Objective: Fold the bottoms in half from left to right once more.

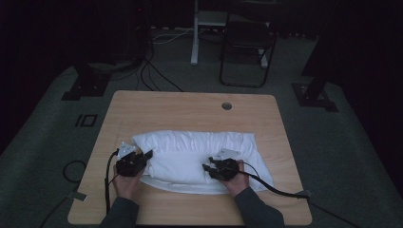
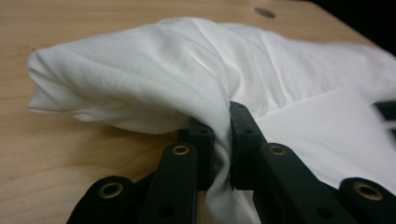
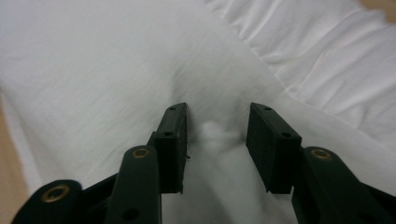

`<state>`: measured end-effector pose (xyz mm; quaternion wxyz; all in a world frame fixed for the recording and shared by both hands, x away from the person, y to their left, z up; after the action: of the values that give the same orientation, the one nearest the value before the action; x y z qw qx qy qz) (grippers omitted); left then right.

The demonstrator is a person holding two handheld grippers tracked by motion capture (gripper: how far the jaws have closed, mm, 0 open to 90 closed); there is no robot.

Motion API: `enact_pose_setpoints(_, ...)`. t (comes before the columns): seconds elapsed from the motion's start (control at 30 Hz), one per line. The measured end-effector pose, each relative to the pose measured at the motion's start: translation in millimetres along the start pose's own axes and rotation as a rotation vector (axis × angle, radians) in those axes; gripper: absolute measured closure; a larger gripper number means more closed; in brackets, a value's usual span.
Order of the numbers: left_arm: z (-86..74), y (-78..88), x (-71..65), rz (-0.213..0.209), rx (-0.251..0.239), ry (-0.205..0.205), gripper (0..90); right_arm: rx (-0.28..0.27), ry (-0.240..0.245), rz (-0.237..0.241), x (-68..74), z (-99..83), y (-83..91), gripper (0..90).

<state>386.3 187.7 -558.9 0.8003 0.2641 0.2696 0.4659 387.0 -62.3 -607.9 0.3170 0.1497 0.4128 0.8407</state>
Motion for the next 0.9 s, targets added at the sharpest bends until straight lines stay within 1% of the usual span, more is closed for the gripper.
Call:
enact_pose_setpoints(0.07,5.3,4.5,-3.8,-0.007,-0.021,-0.011,82.4,0.004,0.001,-0.012,1.0,0.0,-2.8,59.1)
enact_pose_setpoints(0.17,13.4,9.0,-9.2,-0.016,-0.044,-0.017,82.4,0.037,0.018,-0.057,3.9,1.4,-4.8,60.0)
enact_pose_setpoints(0.27,18.1,11.2,-12.6,-0.018,-0.056,-0.023,82.5,0.04,0.011,-0.091,7.3,3.3,-7.3,60.6)
enact_pose_setpoints(0.3,20.9,12.6,-14.6,-0.025,-0.065,-0.024,82.5,0.04,0.011,-0.091,7.3,3.3,-7.3,60.6)
enact_pose_setpoints(0.33,24.1,14.1,-16.5,-0.033,-0.073,-0.025,82.4,0.035,-0.006,-0.101,9.8,5.1,-9.3,60.9)
enact_pose_setpoints(0.4,28.4,16.3,-18.4,-0.039,-0.087,-0.024,82.4,0.028,-0.012,-0.099,11.4,6.6,-10.4,61.3)
enact_pose_setpoints(0.53,33.1,19.9,-21.4,-0.053,-0.102,-0.024,82.5,0.014,-0.034,-0.06,13.8,10.2,-13.7,61.7)
enact_pose_setpoints(0.57,33.1,19.9,-21.4,-0.053,-0.102,-0.024,82.5,0.014,-0.034,-0.06,13.8,10.2,-13.7,61.7)
enact_pose_setpoints(0.63,35.4,23.1,-24.7,-0.055,-0.112,-0.037,82.5,0.012,-0.031,-0.047,14.3,11.7,-14.7,61.7)
enact_pose_setpoints(0.7,35.7,23.8,-25.3,-0.055,-0.112,-0.038,82.5,0.018,-0.026,-0.029,14.1,12.3,-14.2,61.1)
enact_pose_setpoints(0.73,36.7,25.3,-25.7,-0.052,-0.113,-0.044,82.4,0.035,-0.018,0.004,13.6,13.3,-11.4,59.1)
enact_pose_setpoints(0.77,37.1,25.9,-25.3,-0.053,-0.115,-0.043,82.5,0.04,-0.015,0.02,13.1,14.3,-8.7,58.3)
enact_pose_setpoints(0.8,37.3,26.4,-25.1,-0.053,-0.116,-0.043,82.5,0.032,-0.005,0.03,12.0,16.9,-3.4,58.4)
enact_pose_setpoints(0.83,37.3,26.4,-25.1,-0.053,-0.116,-0.043,82.4,0.032,-0.005,0.03,12.0,16.9,-3.4,58.4)
enact_pose_setpoints(0.87,37.6,27.6,-24.5,-0.052,-0.116,-0.045,82.5,-0.021,0.018,0.0,4.3,26.7,12.0,59.3)
enact_pose_setpoints(0.9,37.8,27.7,-24.5,-0.053,-0.115,-0.046,82.5,-0.042,0.011,-0.009,0.2,30.9,17.0,59.7)
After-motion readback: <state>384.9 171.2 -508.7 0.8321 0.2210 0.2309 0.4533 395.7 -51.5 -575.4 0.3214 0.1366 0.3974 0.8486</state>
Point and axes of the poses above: each handheld gripper's, and its own axes: y roughly backward along the jaws, z roughly out of its top, x roughly to its left, the point moved 9 cm from there along -y, roughly forward along the jaws, and after that the axes turned 15 degrees about x, right-handed, at the moved point
